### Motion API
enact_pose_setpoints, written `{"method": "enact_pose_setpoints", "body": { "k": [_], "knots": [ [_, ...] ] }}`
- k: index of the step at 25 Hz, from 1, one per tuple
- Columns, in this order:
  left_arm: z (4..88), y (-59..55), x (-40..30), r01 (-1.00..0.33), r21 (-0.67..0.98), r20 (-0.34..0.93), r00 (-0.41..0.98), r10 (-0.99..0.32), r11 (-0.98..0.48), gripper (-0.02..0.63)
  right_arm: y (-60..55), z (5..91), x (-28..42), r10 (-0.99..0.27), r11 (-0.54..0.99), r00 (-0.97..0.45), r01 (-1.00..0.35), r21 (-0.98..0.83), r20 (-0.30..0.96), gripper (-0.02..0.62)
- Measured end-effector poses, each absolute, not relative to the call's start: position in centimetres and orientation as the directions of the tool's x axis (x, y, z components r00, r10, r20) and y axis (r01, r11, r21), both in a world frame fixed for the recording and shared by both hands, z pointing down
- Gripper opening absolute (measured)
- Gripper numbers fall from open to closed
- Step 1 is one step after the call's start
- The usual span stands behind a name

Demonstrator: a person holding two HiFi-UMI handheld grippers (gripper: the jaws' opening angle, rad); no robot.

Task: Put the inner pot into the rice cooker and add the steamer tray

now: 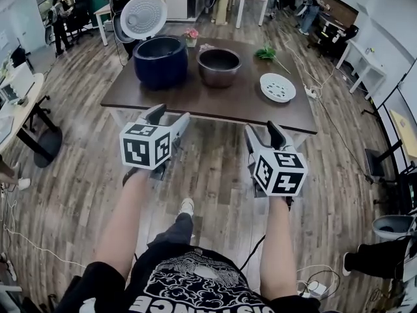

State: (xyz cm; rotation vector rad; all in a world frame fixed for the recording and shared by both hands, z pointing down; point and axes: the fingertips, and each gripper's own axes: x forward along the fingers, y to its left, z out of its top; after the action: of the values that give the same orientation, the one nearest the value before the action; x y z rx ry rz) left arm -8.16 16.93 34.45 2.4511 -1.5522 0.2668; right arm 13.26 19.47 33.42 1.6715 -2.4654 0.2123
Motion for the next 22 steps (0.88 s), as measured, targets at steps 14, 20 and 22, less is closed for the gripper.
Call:
{"method": "enact_pose_setpoints", "body": {
  "k": [14,20,22],
  "knots": [
    [35.4,6.0,-9.4,-0.895,0.107,0.255,0.447,-0.858,-0.434,0.338,8.9,34.4,11.4,-0.893,0.388,-0.378,-0.921,-0.004,0.246,0.29],
    [35.6,0.6,-9.5,-0.885,0.088,0.277,0.462,-0.842,-0.457,0.35,4.2,34.8,11.1,-0.898,0.363,-0.351,-0.932,-0.004,0.266,0.293],
    [35.5,-1.1,-9.8,-0.885,0.087,0.277,0.463,-0.842,-0.458,0.35,2.6,34.9,10.7,-0.897,0.362,-0.348,-0.932,-0.002,0.272,0.293]
  ]
}}
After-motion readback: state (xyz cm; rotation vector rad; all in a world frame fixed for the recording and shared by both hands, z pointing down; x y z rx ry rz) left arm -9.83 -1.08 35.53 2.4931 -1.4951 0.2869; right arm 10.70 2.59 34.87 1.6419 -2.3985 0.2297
